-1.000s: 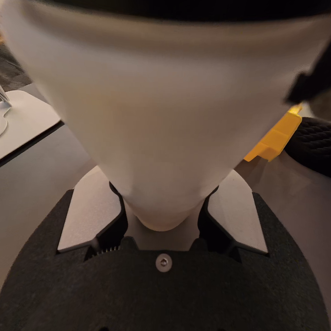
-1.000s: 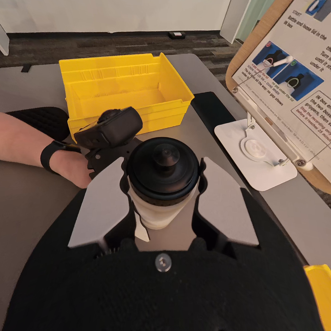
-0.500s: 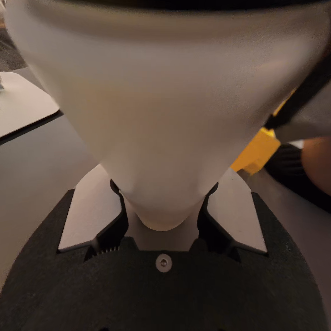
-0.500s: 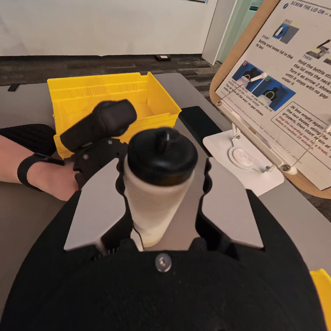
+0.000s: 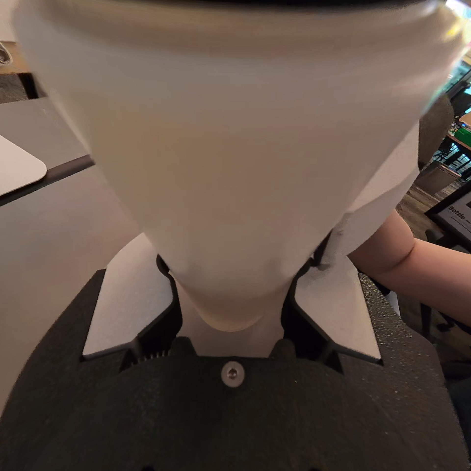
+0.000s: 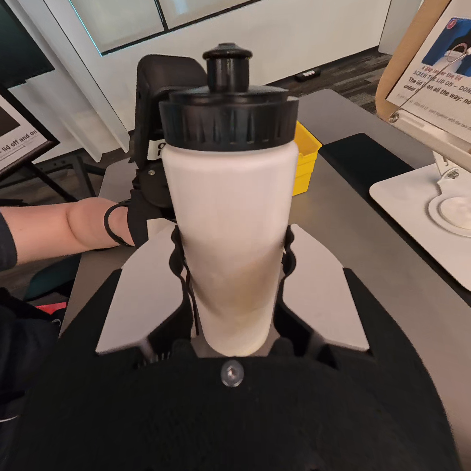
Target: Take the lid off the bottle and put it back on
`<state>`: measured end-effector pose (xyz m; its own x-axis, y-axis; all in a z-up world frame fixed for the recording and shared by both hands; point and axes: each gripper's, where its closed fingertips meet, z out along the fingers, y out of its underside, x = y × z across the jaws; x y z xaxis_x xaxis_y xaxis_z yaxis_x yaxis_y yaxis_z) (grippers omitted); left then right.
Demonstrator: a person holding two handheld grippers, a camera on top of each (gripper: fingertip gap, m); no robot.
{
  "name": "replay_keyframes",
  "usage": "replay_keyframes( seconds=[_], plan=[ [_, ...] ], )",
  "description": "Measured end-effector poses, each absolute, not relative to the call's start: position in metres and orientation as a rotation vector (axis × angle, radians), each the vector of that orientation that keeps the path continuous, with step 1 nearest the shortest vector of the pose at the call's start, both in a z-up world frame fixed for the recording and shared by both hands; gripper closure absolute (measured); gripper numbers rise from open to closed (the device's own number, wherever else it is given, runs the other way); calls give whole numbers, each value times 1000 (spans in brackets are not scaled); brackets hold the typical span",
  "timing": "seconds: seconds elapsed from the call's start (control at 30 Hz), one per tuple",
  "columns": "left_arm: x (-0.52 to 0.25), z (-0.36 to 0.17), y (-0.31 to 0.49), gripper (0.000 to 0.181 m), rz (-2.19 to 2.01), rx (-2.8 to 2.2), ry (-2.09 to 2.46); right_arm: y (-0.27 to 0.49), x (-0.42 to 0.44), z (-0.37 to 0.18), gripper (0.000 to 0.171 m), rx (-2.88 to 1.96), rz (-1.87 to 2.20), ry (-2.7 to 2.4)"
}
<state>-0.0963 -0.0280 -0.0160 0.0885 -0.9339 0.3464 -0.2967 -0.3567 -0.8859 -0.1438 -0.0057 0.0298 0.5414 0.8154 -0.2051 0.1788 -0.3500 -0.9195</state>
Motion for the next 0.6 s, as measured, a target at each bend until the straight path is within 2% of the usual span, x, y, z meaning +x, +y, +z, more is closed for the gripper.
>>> replay_keyframes(
  seconds=[0.17, 0.37, 0.47, 0.6],
  plan=[
    [-99, -15, -28, 81, -1329, -1762, 1235, -2, -143, 28, 93, -1900, 959, -690],
    [-103, -14, -32, 71, -1152, -1736, 1349, 4, -129, 29, 93, -1936, 1060, -577],
    [-110, 11, -35, 73, -1181, -1682, 1323, 6, -102, 62, 93, -1847, 996, -497],
    [-123, 43, -39, 82, -1211, -1611, 1273, -20, -10, 124, 93, -1762, 883, -299]
  ],
)
